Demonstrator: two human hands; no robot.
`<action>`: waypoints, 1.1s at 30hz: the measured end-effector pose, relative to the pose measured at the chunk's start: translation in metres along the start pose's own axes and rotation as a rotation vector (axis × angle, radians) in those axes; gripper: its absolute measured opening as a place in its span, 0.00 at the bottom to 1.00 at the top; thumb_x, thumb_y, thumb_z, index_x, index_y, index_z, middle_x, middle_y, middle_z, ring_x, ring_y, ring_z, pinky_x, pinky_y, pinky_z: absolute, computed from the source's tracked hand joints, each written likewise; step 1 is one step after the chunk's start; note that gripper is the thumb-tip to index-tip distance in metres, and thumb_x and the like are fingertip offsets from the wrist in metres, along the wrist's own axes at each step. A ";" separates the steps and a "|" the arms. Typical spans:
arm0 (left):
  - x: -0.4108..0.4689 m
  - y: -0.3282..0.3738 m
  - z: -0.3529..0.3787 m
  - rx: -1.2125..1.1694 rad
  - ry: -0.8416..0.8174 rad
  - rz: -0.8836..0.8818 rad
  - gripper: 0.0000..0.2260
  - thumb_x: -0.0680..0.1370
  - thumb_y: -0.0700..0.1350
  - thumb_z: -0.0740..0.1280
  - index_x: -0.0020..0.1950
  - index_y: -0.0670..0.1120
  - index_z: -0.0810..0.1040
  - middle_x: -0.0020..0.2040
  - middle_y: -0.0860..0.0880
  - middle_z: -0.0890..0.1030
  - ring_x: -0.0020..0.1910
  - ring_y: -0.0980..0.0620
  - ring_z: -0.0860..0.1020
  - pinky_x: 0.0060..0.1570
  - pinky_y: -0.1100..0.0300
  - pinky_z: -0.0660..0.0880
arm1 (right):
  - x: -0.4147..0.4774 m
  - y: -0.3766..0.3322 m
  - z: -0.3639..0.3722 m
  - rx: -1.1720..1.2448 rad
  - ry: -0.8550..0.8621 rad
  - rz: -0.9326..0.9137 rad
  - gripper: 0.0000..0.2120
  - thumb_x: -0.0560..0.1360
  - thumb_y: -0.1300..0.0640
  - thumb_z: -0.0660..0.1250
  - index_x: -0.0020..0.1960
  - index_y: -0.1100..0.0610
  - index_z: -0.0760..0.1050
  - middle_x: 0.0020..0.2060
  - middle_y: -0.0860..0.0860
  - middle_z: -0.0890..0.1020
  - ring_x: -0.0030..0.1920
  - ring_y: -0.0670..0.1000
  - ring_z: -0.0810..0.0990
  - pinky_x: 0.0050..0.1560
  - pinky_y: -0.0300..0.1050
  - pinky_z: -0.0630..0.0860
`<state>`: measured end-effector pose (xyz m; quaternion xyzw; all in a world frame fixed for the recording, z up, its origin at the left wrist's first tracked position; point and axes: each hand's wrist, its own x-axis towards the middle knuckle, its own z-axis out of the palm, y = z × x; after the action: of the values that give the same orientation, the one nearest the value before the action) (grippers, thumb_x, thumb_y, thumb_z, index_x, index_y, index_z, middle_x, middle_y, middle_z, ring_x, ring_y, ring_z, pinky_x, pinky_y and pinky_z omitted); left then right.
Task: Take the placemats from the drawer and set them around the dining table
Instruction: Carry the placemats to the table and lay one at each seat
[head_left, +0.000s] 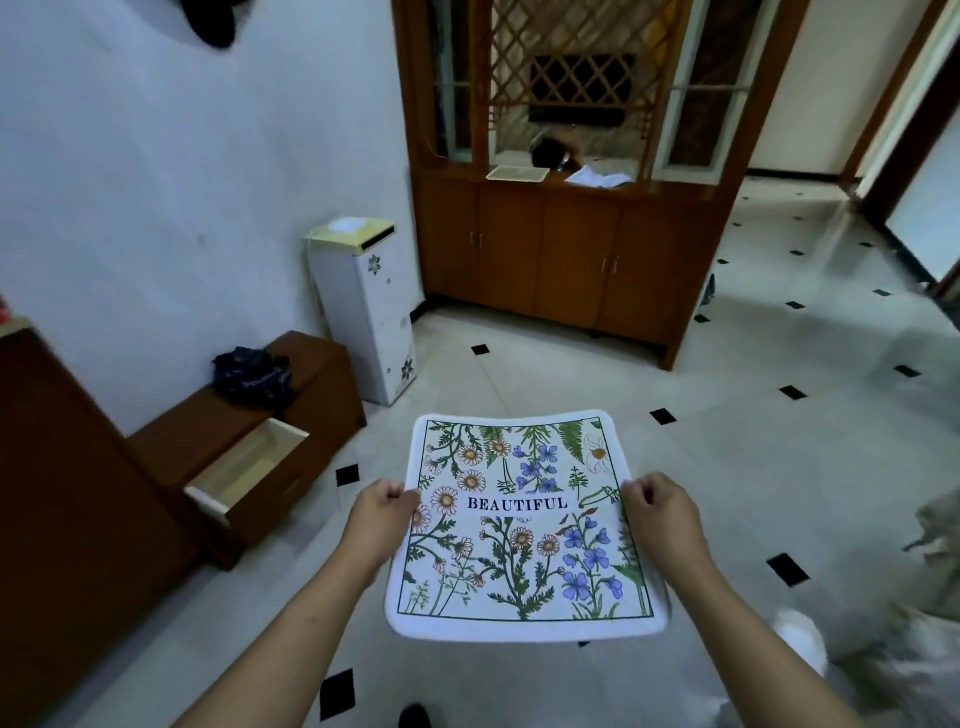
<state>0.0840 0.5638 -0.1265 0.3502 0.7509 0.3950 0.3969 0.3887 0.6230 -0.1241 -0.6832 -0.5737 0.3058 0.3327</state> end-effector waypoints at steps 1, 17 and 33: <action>0.021 0.009 0.007 0.005 -0.018 0.020 0.08 0.79 0.44 0.64 0.43 0.42 0.74 0.38 0.44 0.83 0.33 0.48 0.79 0.35 0.58 0.72 | 0.015 -0.002 0.002 0.008 0.016 0.014 0.13 0.80 0.55 0.62 0.40 0.61 0.72 0.32 0.53 0.79 0.30 0.49 0.74 0.28 0.42 0.66; 0.231 0.213 0.314 0.149 -0.669 0.242 0.07 0.79 0.43 0.65 0.43 0.42 0.77 0.38 0.42 0.83 0.36 0.43 0.80 0.35 0.56 0.74 | 0.183 0.082 -0.114 0.136 0.611 0.484 0.13 0.77 0.54 0.62 0.35 0.56 0.68 0.25 0.48 0.73 0.27 0.49 0.69 0.30 0.48 0.69; 0.300 0.406 0.655 0.226 -0.894 0.368 0.08 0.80 0.45 0.65 0.46 0.41 0.77 0.41 0.39 0.85 0.40 0.39 0.84 0.37 0.52 0.78 | 0.404 0.205 -0.286 0.285 0.853 0.598 0.11 0.80 0.55 0.61 0.40 0.58 0.70 0.29 0.51 0.73 0.28 0.48 0.69 0.25 0.39 0.69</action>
<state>0.6100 1.2016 -0.1123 0.6527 0.4712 0.1859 0.5633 0.7990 0.9671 -0.1342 -0.8284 -0.1208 0.1572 0.5238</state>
